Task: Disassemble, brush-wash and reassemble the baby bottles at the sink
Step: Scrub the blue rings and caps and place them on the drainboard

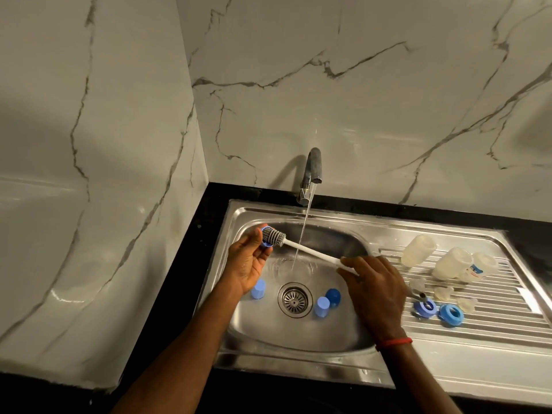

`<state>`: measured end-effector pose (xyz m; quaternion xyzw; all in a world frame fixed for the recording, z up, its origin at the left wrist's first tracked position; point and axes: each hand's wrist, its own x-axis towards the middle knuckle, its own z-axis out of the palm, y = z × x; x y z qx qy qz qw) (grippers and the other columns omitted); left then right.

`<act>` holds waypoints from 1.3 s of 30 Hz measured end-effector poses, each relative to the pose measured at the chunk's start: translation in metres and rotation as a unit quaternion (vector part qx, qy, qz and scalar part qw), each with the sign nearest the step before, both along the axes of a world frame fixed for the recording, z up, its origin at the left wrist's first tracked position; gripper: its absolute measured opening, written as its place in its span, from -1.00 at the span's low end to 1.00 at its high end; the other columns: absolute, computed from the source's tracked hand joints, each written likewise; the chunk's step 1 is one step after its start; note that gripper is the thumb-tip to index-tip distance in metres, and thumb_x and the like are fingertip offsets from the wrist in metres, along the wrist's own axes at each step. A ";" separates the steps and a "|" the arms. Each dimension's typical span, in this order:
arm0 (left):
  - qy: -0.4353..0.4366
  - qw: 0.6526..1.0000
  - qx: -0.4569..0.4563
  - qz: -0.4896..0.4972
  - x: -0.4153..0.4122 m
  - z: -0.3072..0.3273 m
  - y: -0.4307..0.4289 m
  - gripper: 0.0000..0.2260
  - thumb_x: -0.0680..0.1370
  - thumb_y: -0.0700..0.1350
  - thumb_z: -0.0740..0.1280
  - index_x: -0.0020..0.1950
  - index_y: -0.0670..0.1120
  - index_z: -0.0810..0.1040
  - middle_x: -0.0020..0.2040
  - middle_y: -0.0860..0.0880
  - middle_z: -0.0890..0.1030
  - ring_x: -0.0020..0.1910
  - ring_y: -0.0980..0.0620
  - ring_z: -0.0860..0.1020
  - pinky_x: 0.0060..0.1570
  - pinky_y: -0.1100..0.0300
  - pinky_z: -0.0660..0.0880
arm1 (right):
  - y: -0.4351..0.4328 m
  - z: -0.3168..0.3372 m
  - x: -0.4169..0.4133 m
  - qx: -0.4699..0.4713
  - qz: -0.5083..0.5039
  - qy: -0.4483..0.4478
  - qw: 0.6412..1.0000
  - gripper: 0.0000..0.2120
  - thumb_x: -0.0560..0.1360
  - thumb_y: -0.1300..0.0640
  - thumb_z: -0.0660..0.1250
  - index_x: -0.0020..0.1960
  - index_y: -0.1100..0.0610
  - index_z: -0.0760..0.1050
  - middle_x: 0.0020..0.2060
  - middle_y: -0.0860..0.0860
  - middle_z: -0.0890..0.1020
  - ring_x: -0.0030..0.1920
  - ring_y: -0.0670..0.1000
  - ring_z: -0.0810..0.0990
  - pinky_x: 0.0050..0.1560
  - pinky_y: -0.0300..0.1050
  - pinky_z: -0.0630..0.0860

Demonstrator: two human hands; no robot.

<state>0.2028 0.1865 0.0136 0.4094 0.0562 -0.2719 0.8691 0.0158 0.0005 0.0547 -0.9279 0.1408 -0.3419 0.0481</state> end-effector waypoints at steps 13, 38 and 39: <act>0.009 0.997 -0.077 0.005 0.001 -0.005 -0.006 -0.20 -0.04 0.11 0.75 0.14 -0.07 0.65 0.10 -0.09 0.70 0.00 0.02 0.66 -0.16 0.30 0.57 | 0.000 0.002 0.010 -0.087 0.063 0.023 0.994 -0.68 0.38 0.08 0.57 0.10 0.13 0.65 -0.19 0.08 0.66 -0.22 0.12 0.60 -0.25 -0.02 0.53; 0.021 0.994 -0.105 0.028 -0.001 0.004 -0.022 -0.66 0.44 -0.10 0.42 0.14 -0.26 0.57 0.16 -0.28 0.63 0.05 -0.09 0.67 0.05 0.18 0.62 | 0.019 -0.016 0.007 0.452 0.114 0.240 0.852 -0.68 0.65 -0.05 0.23 -0.08 0.17 0.58 -0.40 0.03 0.63 -0.50 0.02 0.53 -0.35 0.00 0.50; 0.023 0.995 -0.094 0.036 0.000 0.003 -0.024 -0.69 0.45 -0.11 0.42 0.11 -0.26 0.59 0.14 -0.28 0.63 0.02 -0.08 0.67 0.00 0.19 0.63 | 0.020 -0.018 0.005 0.476 0.115 0.248 0.836 -0.71 0.65 -0.02 0.23 -0.07 0.16 0.58 -0.41 0.03 0.63 -0.50 -0.02 0.51 -0.34 0.00 0.50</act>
